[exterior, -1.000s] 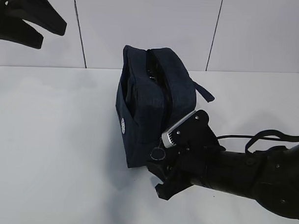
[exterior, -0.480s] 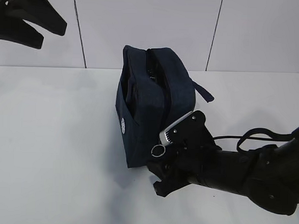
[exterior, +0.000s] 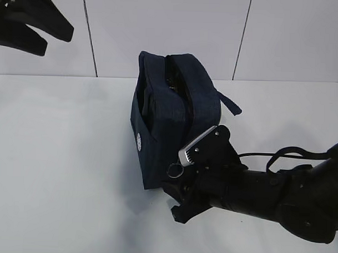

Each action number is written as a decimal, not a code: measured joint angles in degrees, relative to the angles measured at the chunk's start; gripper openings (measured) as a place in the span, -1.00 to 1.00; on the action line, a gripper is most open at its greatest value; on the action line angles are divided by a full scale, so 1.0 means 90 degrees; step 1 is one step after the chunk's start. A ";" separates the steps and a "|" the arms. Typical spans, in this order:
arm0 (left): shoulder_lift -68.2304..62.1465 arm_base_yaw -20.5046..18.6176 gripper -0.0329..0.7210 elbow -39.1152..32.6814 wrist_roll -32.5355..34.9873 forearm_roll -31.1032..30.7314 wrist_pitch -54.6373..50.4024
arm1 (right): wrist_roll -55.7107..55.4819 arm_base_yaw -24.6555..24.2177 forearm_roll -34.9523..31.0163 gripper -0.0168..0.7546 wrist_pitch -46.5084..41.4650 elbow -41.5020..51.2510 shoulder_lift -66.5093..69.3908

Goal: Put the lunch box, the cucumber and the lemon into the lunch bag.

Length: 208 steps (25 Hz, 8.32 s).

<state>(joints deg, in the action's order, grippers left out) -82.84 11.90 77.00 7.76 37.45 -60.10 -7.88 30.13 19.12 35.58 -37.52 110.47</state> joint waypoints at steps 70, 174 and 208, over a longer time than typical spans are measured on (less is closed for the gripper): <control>0.0000 0.0000 0.23 0.0000 0.0014 -0.0268 0.0130 | -0.0418 0.0000 -0.0861 -0.42 0.1107 0.0000 0.0464; -0.0099 0.0000 0.11 0.0000 0.0292 -0.0510 -0.0492 | 0.2025 0.0547 -0.4012 -0.94 -1.1738 -0.5795 -0.1271; -0.0099 0.0000 0.06 -0.1368 0.4174 0.1416 -0.0094 | 0.4926 0.0547 -0.4809 -0.94 -1.1913 -0.7209 -0.0702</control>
<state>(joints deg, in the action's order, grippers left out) -83.73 11.90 64.69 45.33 50.19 -60.94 36.46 35.05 -24.16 -71.63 -102.40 104.16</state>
